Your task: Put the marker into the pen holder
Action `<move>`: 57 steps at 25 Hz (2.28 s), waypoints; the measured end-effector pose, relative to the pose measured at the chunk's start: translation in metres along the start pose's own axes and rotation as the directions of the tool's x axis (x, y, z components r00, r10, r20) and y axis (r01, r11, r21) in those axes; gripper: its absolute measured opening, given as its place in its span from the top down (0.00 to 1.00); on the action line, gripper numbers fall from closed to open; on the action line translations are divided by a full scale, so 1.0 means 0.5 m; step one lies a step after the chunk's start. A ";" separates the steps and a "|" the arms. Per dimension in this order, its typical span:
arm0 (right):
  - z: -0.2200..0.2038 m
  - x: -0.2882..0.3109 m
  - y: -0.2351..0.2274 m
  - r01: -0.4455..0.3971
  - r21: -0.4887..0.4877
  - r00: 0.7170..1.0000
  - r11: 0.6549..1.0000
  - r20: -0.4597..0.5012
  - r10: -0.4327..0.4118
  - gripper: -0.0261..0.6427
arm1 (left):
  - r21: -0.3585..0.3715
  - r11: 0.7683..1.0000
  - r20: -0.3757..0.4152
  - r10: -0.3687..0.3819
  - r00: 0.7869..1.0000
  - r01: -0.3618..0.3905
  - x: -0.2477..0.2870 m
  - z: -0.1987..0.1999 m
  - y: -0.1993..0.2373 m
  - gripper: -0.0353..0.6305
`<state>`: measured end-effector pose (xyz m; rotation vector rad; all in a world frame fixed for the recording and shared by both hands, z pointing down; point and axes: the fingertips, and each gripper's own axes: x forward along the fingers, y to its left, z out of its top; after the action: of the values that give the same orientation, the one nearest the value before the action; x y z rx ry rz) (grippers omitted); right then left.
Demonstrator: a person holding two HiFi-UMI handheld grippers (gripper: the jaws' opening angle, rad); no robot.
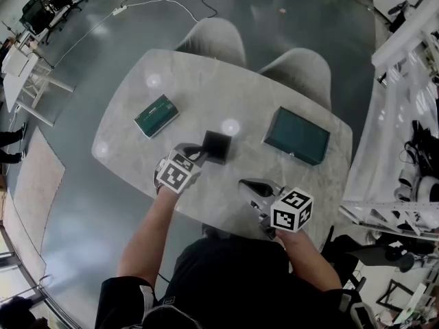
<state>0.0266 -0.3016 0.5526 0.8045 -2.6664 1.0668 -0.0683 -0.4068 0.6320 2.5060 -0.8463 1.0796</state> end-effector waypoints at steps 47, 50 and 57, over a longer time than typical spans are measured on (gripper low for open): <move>0.077 -0.075 0.284 0.118 -0.292 0.981 0.949 0.183 -0.065 0.96 | -0.265 0.963 0.439 0.157 0.885 -0.039 -0.485 -0.102 -0.135 0.87; 0.083 -0.121 0.246 0.135 -0.290 0.976 0.947 0.204 -0.077 0.96 | -0.308 0.951 0.464 0.174 0.868 -0.027 -0.468 -0.068 -0.153 0.88; 0.135 -0.210 0.216 0.166 -0.306 0.944 0.937 0.324 -0.061 0.96 | -0.354 0.933 0.483 0.242 0.842 -0.065 -0.466 -0.004 -0.197 0.89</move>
<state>0.0606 -0.2380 0.4038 1.1158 -2.8917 0.4730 -0.1366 -0.2344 0.4600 2.4888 -1.2730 0.2362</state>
